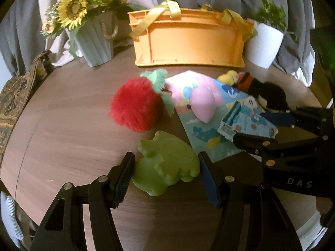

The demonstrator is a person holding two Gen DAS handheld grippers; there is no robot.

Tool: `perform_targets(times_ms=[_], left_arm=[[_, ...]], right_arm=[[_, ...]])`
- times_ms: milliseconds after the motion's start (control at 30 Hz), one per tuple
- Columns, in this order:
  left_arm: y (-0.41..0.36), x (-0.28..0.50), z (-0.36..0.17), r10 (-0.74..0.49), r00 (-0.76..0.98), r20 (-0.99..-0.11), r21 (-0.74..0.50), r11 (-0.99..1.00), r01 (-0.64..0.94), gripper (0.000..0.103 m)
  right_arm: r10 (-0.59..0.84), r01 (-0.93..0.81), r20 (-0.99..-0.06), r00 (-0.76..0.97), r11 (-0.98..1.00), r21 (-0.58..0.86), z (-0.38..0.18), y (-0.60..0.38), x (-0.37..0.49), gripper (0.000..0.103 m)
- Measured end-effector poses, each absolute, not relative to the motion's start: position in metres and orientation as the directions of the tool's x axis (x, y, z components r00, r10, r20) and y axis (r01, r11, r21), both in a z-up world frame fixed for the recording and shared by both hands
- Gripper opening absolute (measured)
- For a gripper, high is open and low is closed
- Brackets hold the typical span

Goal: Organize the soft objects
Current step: 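Lift the green frog with the left gripper while the right gripper carries the blue package over the crate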

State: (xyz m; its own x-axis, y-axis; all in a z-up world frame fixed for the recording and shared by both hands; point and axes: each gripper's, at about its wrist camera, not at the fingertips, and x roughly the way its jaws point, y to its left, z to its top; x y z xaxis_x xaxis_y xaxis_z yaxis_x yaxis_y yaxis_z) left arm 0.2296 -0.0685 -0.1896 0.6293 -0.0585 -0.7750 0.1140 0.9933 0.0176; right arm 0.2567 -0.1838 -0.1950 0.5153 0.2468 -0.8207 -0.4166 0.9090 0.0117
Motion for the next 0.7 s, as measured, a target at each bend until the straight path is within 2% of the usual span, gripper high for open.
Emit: perform_targets(times_ms=[700], left_arm=[[-0.048, 0.238, -0.112, -0.129, 0.736, -0.665, -0.063, 0.991, 0.116, 0.06]], right_arm=[[0.222, -0.243, -0.717, 0.661, 0.967, 0.075, -0.13, -0.198, 0.248, 0.061]])
